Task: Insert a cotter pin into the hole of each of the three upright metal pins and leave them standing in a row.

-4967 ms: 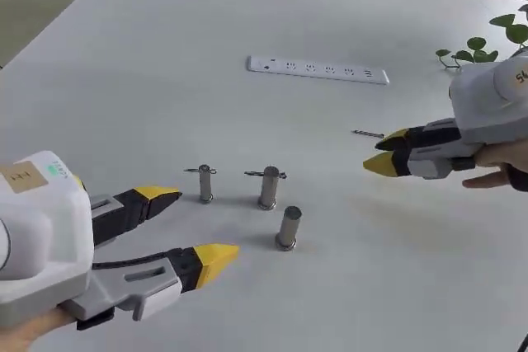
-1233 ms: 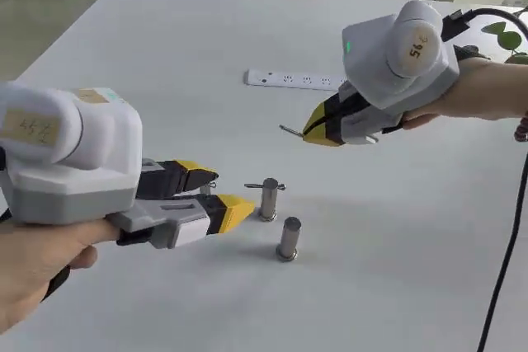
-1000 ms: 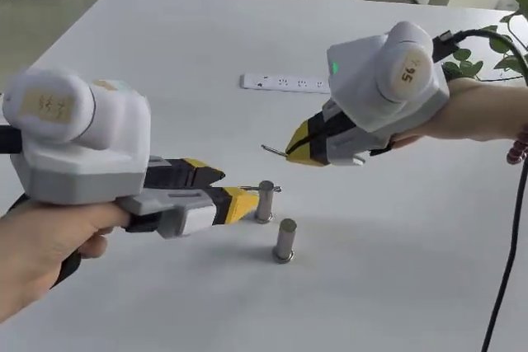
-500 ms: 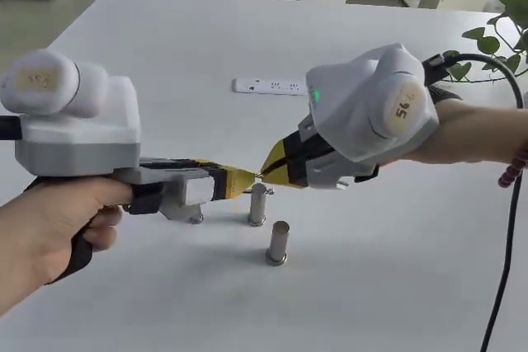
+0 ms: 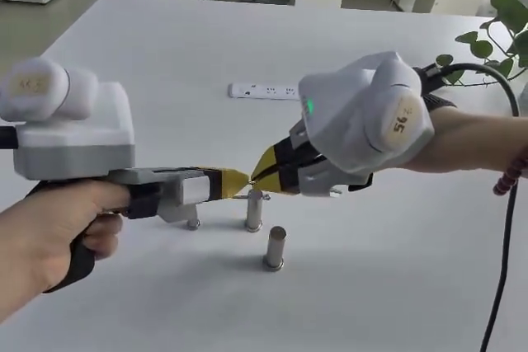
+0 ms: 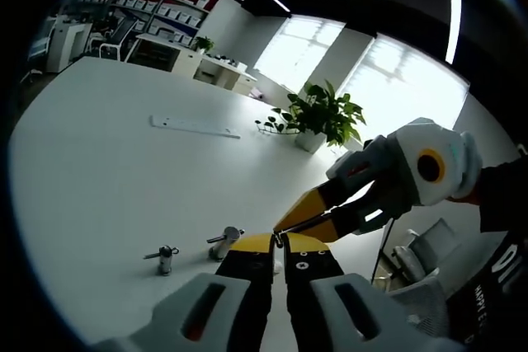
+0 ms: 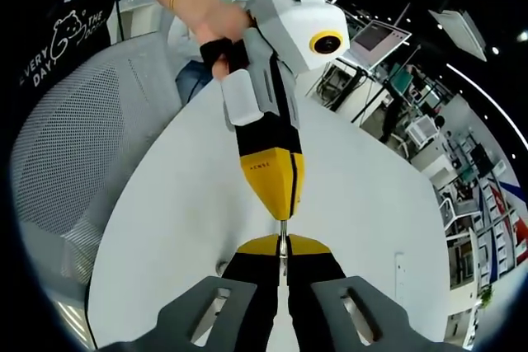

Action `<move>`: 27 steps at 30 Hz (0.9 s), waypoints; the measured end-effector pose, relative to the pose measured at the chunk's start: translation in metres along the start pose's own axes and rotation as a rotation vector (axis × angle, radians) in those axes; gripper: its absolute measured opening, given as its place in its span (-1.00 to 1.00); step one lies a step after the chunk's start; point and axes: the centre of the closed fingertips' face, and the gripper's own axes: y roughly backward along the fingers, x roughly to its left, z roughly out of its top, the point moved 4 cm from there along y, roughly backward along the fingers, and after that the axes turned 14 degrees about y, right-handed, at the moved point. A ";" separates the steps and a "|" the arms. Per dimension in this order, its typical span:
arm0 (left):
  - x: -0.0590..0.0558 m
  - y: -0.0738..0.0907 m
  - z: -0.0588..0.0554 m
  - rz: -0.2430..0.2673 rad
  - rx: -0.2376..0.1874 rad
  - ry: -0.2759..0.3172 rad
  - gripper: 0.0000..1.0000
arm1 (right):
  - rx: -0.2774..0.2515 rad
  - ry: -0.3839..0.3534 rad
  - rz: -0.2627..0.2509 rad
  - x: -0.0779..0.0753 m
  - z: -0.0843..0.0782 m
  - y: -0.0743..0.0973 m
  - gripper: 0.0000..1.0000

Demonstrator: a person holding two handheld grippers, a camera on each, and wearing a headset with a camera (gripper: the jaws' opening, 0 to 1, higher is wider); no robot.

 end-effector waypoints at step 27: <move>-0.004 0.005 -0.003 0.018 0.012 -0.198 -1.00 | -0.087 -0.293 0.009 0.002 -0.011 0.007 -0.99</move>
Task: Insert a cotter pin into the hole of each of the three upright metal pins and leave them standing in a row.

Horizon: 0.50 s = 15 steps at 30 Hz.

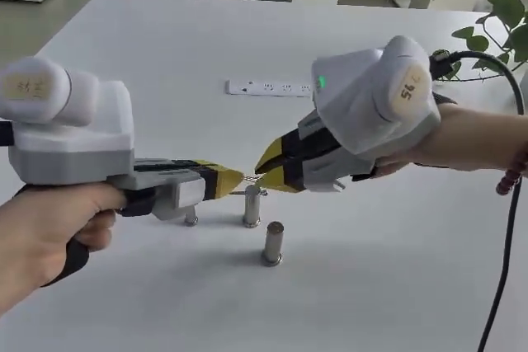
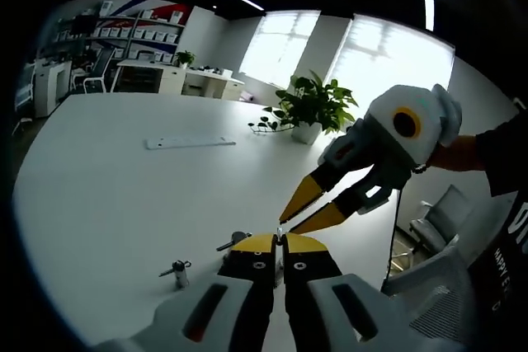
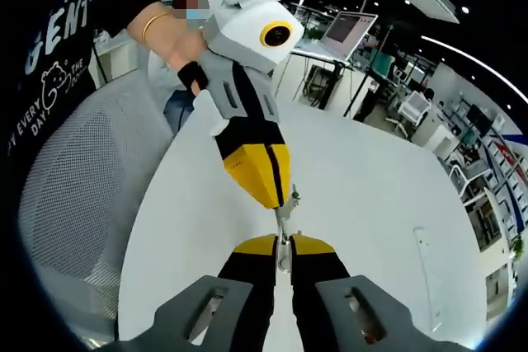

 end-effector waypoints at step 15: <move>-0.005 0.009 -0.024 -0.060 0.091 -0.301 -1.00 | -0.177 -0.379 0.193 0.025 -0.002 0.011 -0.80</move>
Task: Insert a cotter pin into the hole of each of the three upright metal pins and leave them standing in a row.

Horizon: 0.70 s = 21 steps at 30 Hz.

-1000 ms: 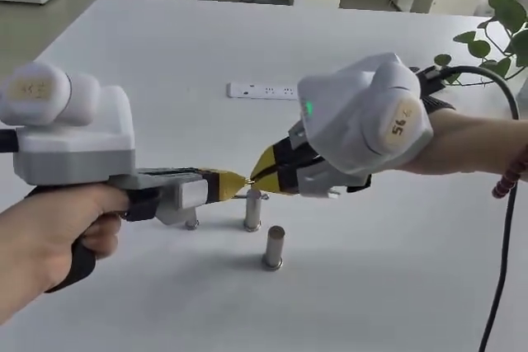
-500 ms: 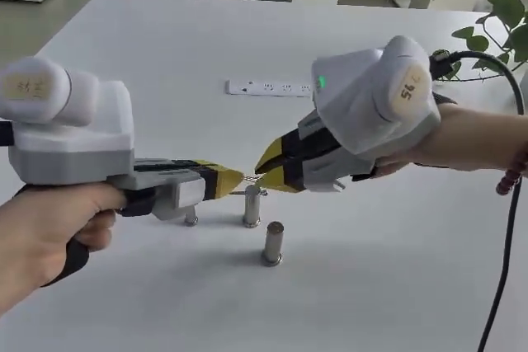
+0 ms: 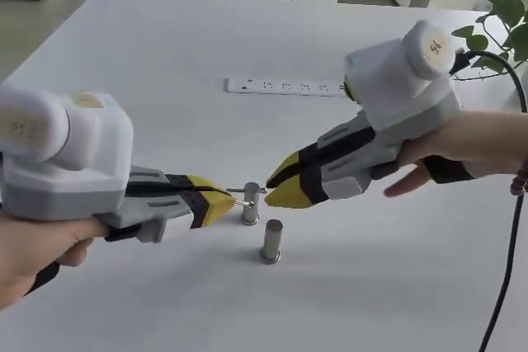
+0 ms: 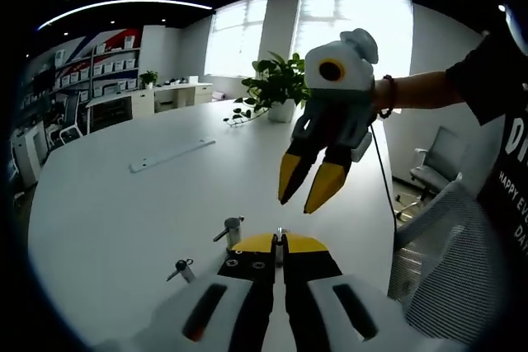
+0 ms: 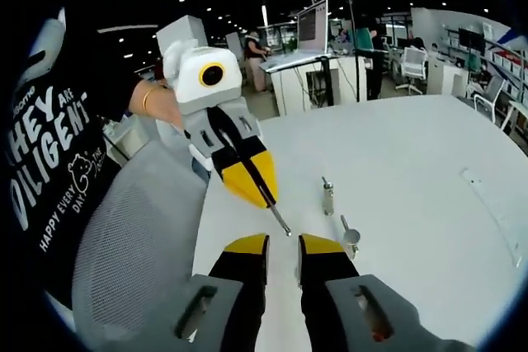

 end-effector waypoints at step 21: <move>-0.033 0.007 -0.009 -0.186 0.001 -0.128 -1.00 | -0.021 -0.036 0.167 0.041 -0.014 -0.001 -0.72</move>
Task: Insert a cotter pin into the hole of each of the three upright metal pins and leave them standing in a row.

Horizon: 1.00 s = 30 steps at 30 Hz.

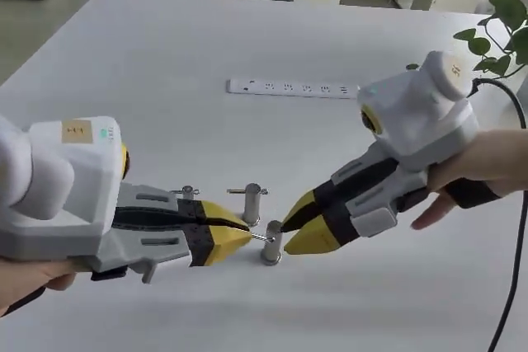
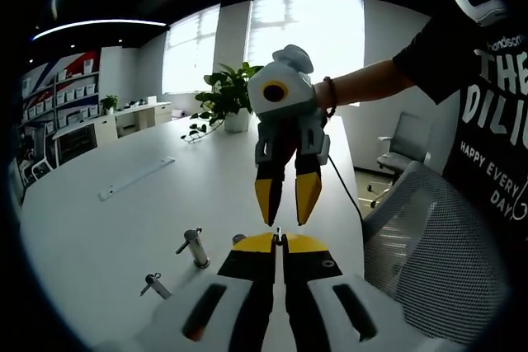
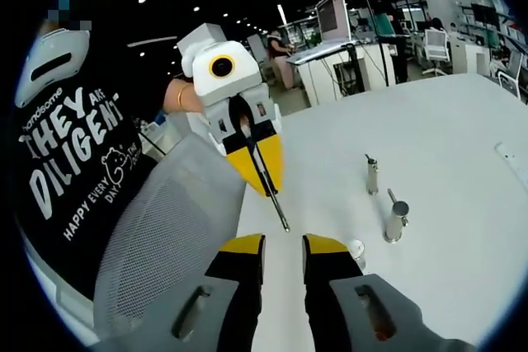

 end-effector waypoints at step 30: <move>-0.024 -0.001 0.007 -0.147 -0.062 0.011 -1.00 | -0.091 0.062 0.132 0.024 0.015 -0.002 -1.00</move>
